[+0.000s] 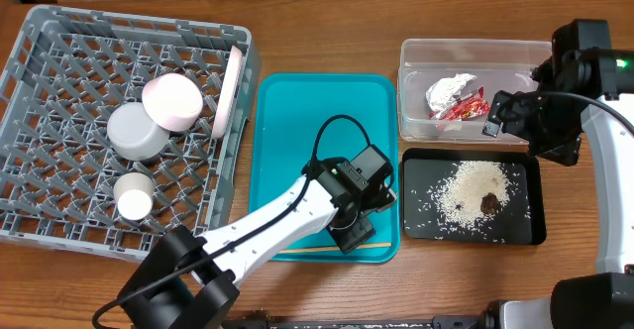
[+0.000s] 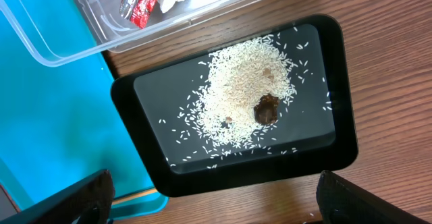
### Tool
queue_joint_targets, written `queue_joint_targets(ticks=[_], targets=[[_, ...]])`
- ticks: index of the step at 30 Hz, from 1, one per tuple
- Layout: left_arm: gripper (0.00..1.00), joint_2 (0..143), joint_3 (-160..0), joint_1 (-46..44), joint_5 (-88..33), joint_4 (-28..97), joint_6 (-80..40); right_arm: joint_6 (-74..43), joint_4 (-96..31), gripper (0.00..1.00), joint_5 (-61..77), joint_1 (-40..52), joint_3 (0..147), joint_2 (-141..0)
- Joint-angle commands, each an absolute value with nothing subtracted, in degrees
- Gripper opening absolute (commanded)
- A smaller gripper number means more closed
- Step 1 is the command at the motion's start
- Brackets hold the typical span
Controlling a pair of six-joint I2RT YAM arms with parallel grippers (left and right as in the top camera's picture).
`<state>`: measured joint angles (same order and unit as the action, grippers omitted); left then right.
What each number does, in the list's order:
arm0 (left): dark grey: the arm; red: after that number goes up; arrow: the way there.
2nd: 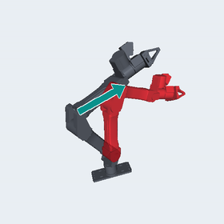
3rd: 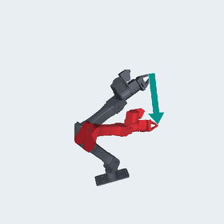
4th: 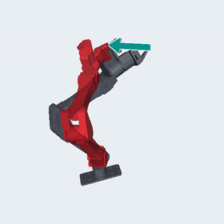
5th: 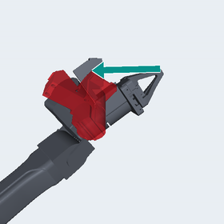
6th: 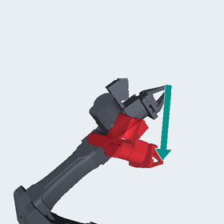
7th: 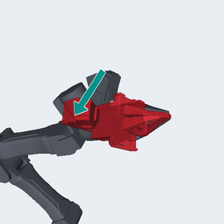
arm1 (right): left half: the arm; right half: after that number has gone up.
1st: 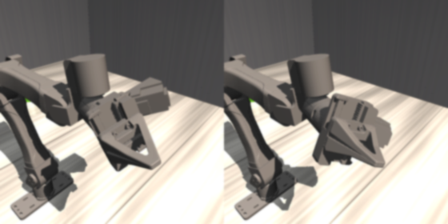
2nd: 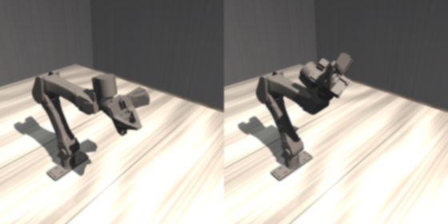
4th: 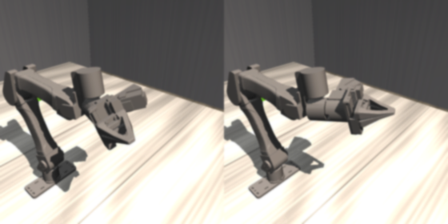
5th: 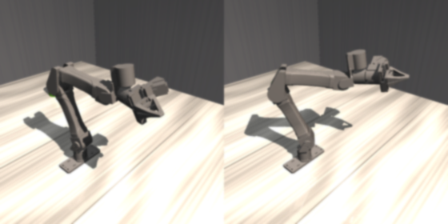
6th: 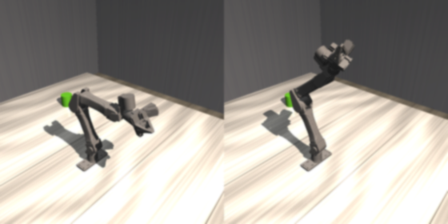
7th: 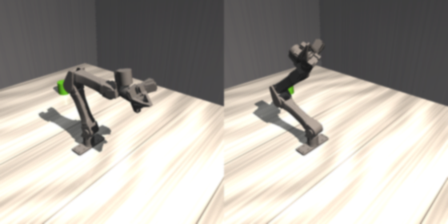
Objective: Sort waste into correct bins and load items into the dishwasher
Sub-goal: 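Move the left gripper back to the tray and grasp the second chopstick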
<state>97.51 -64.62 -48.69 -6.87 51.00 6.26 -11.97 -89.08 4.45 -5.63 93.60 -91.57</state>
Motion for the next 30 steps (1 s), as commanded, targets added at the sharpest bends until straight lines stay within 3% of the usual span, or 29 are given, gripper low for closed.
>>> queue_joint_targets(ticks=[1, 21, 24, 26, 30], targets=[[0.62, 97.43, -62.65, -48.84, -7.07, 50.68, 7.35, -12.23, -88.82, 0.97, 4.12, -5.76, 94.24, -91.31], [0.65, 105.89, -59.92, -48.88, -7.07, 48.99, 7.64, -12.21, -88.84, 0.97, 4.12, -5.76, 94.24, -91.31], [0.54, 106.52, -59.92, -48.88, -6.9, 48.77, 7.27, -12.23, -88.86, 0.97, 4.12, -5.76, 94.24, -91.31], [0.29, 106.5, -59.94, -48.73, -4.01, 48.6, 5.87, -12.23, -88.86, 0.97, 4.12, -5.76, 94.24, -91.31], [0.17, 106.5, -59.94, -48.71, -0.58, 48.27, 2.48, -12.23, -88.92, 0.97, 4.12, -5.76, 94.24, -91.31]])
